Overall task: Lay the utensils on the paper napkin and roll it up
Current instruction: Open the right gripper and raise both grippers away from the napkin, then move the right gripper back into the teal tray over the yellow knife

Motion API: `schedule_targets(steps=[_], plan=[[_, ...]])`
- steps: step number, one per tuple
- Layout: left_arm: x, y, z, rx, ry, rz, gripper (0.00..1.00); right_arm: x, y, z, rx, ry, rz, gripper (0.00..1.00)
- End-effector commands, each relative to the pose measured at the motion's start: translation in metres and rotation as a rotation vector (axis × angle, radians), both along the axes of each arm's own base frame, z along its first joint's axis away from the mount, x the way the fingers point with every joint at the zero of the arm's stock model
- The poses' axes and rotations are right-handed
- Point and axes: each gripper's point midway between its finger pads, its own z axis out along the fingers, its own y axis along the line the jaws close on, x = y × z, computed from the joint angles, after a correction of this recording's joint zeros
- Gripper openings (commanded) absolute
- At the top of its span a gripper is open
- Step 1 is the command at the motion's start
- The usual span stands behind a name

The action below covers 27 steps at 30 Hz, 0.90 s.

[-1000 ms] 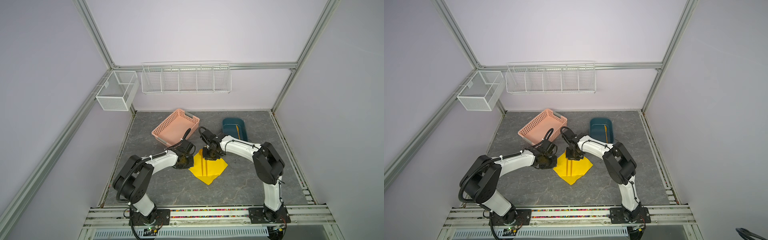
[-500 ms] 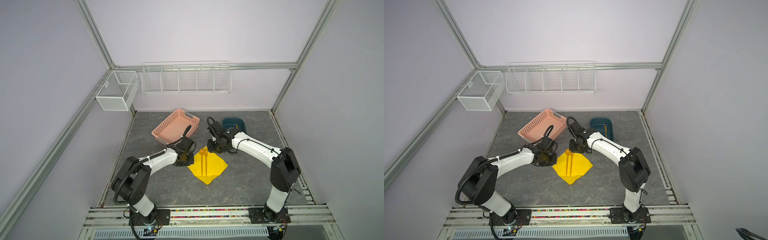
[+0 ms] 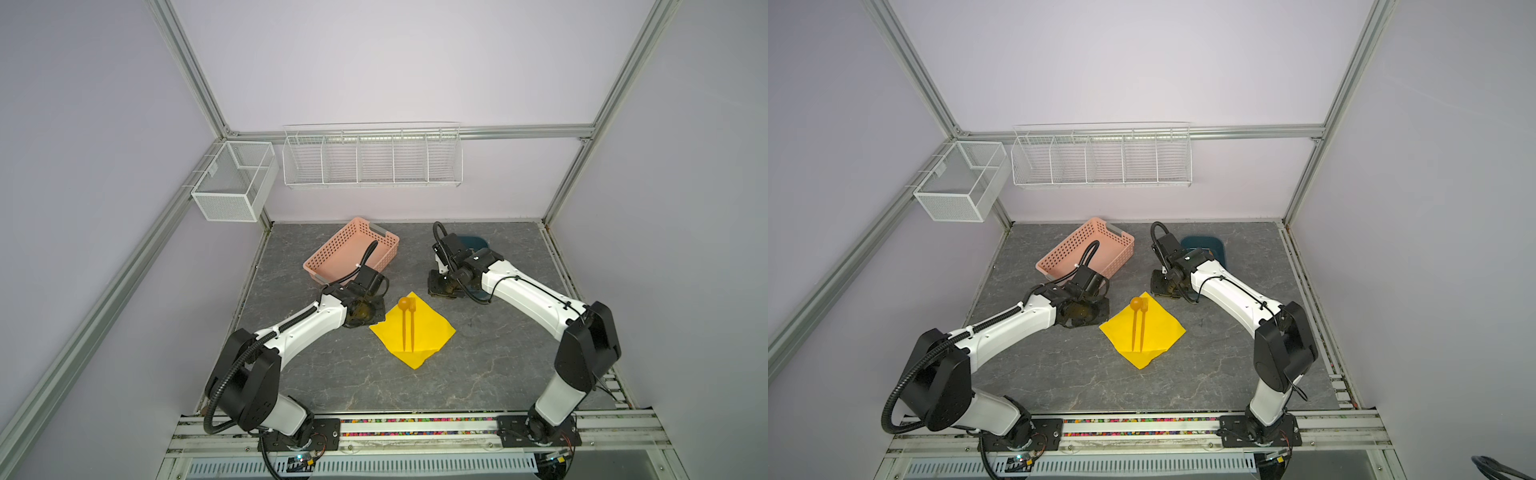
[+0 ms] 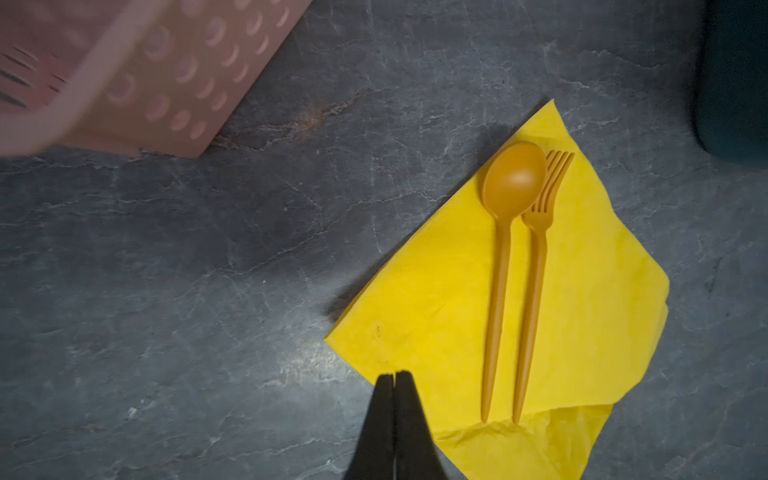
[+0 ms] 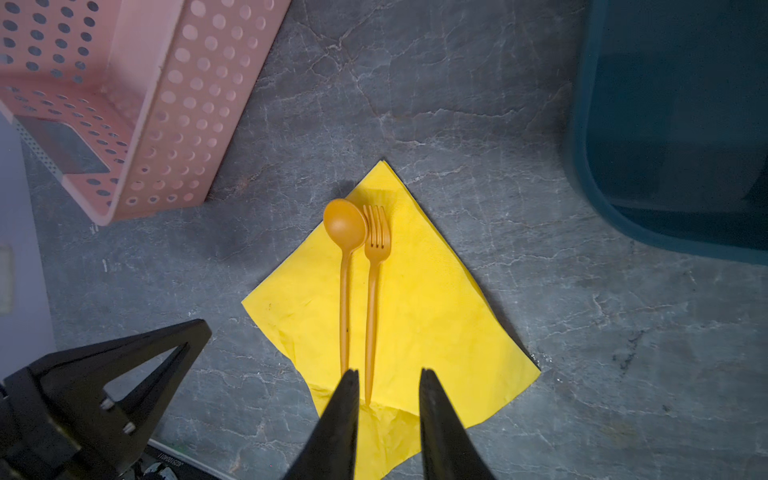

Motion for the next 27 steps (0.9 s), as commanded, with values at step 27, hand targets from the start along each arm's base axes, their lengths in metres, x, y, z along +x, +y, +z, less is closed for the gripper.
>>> schedule_targets(steps=[27], plan=[[0.033,-0.003,0.053,-0.051,-0.205,0.042,0.03,0.039,-0.075,0.000,-0.062,0.019,-0.062,0.29]])
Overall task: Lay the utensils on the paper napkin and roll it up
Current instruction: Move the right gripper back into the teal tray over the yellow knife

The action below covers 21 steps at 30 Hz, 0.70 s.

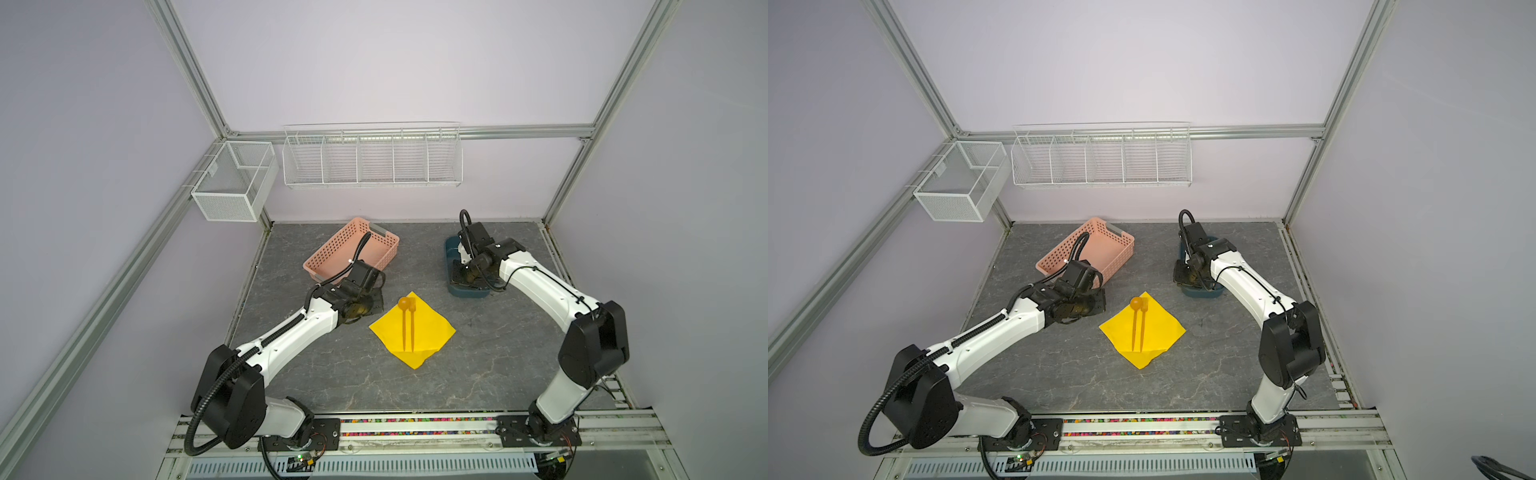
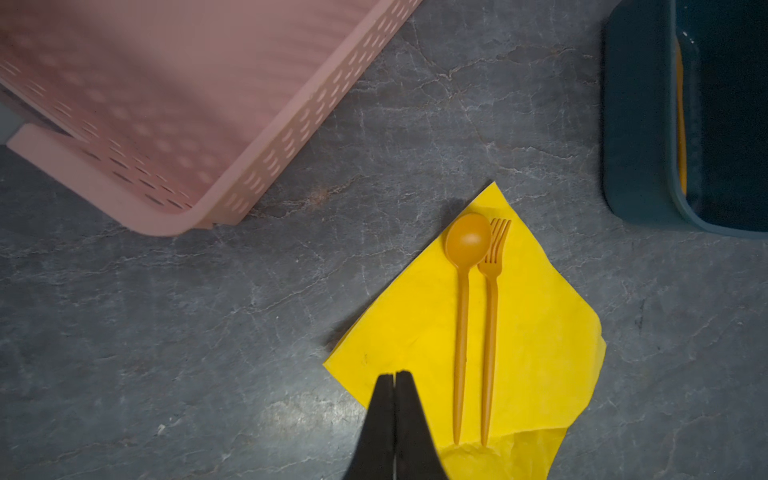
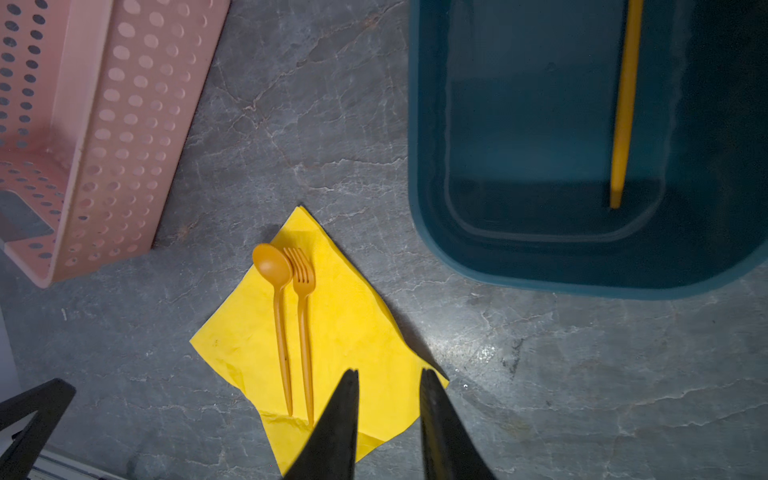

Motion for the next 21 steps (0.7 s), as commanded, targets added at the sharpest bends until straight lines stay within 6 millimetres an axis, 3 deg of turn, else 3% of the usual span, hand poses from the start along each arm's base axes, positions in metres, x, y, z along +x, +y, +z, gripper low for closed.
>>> schedule_targets(steps=[1,9,21], plan=[[0.013,-0.003,0.011,-0.009,-0.042,0.005,0.03,0.006,-0.007,-0.002,-0.015,0.021,0.023,0.29],[0.010,-0.002,0.002,-0.002,-0.027,0.005,0.03,0.025,-0.036,-0.006,-0.066,0.042,0.005,0.30],[0.016,-0.008,-0.004,-0.002,-0.020,-0.005,0.03,0.057,-0.082,-0.035,-0.178,0.141,-0.032,0.30]])
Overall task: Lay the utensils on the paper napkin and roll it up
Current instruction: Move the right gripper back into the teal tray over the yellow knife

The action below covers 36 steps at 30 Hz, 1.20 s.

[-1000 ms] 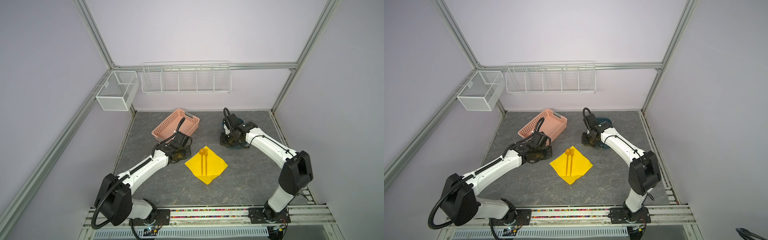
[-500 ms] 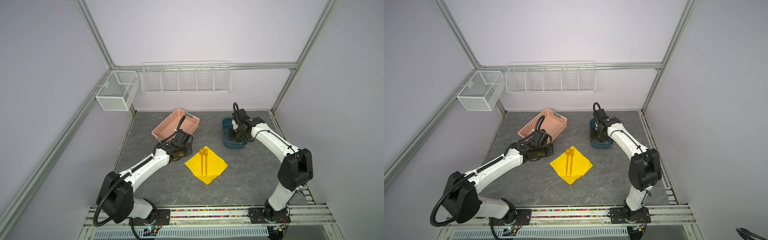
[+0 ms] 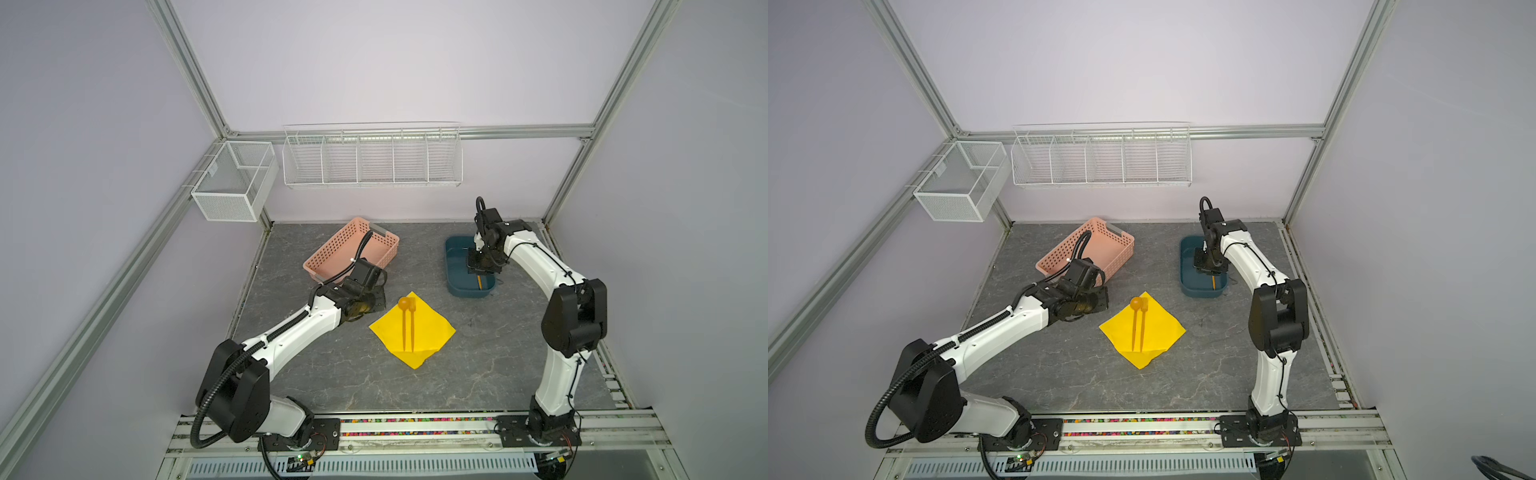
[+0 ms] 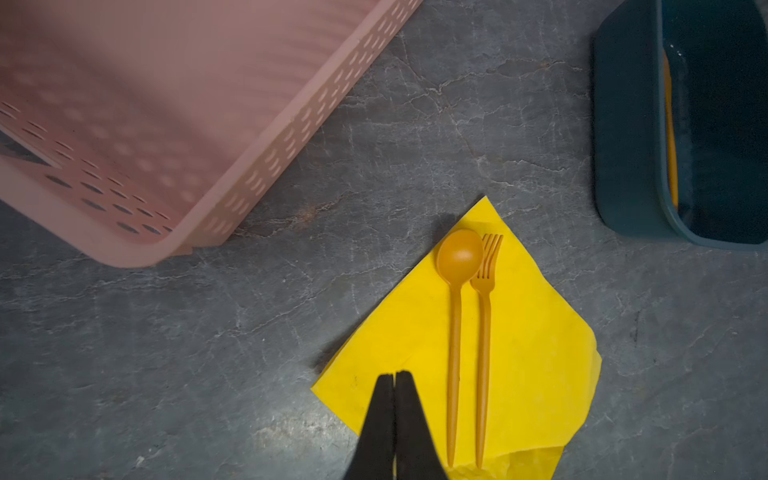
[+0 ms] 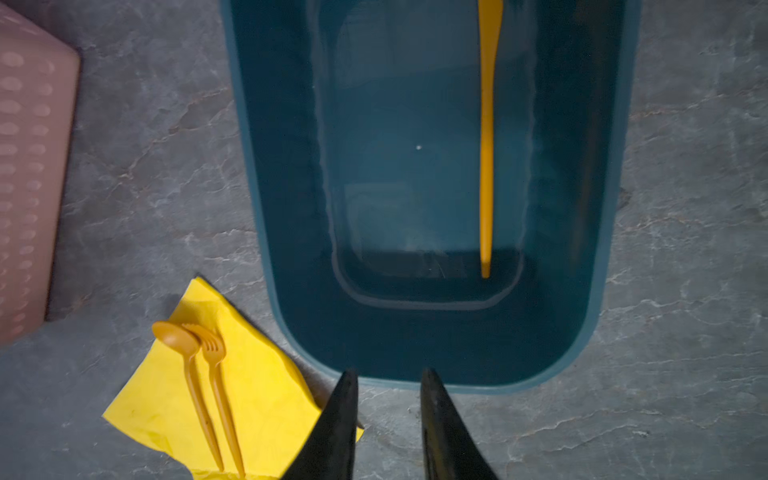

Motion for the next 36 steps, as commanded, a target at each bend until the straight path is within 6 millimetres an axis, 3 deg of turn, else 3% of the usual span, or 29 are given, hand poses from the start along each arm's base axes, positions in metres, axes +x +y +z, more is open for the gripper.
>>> schedule_targets(steps=[1,8,9,16,36], plan=[[0.009,-0.002,0.003,0.000,-0.014,-0.002,0.03,0.004,-0.017,-0.010,-0.059,0.042,0.015,0.30],[0.014,-0.008,-0.001,0.000,0.002,-0.016,0.03,0.032,-0.029,-0.028,-0.126,0.062,0.035,0.30],[0.015,-0.009,-0.002,0.001,0.002,-0.017,0.03,0.037,-0.043,-0.031,-0.133,0.068,0.009,0.30],[0.015,-0.009,-0.005,0.007,0.011,-0.017,0.03,0.055,-0.053,-0.053,-0.185,0.109,0.029,0.29],[0.015,-0.004,-0.001,0.012,0.011,-0.012,0.02,0.076,-0.045,-0.090,-0.156,0.137,0.063,0.26]])
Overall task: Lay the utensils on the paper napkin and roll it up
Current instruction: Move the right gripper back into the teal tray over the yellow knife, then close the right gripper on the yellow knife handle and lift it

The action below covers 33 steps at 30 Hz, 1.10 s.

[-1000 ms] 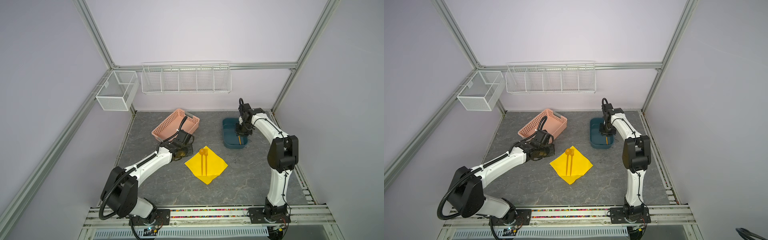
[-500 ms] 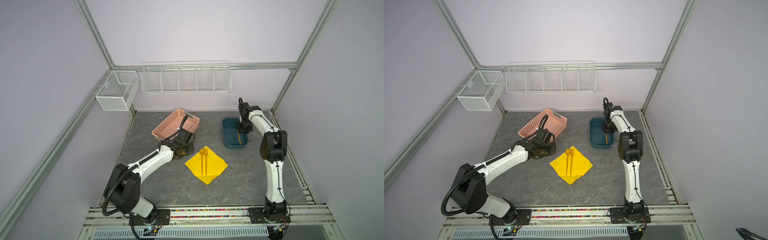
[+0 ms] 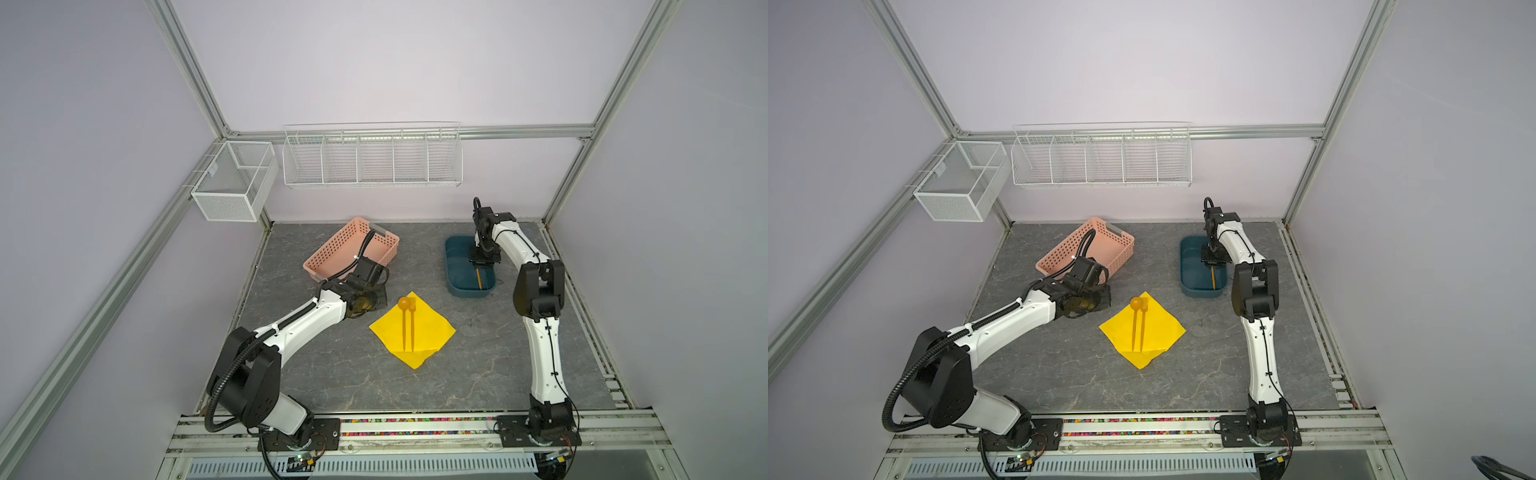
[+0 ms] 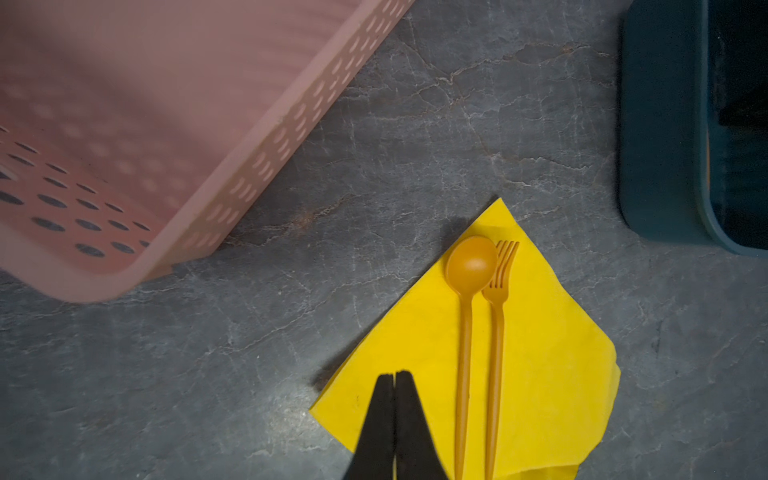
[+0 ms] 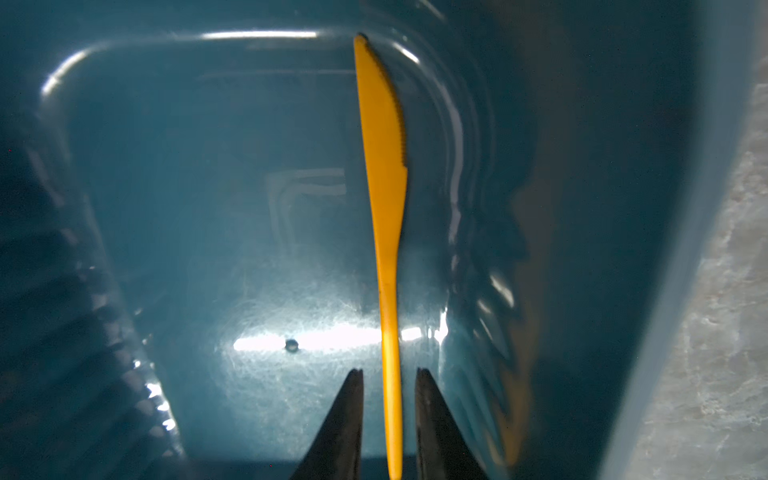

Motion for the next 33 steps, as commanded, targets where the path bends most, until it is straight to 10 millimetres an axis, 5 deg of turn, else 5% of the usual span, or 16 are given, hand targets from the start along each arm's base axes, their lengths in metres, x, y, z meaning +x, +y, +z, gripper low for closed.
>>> schedule_targets(steps=[1,20,33], plan=[[0.005,-0.001,0.011,0.000,-0.019,-0.008,0.02,-0.003,0.000,-0.010,0.003,0.037,0.018,0.26],[0.005,0.000,0.020,-0.016,-0.033,0.000,0.02,-0.010,-0.003,-0.052,-0.016,0.116,0.005,0.21],[0.003,0.002,0.026,-0.033,-0.043,0.010,0.02,-0.008,-0.003,-0.048,-0.016,0.104,-0.008,0.14]])
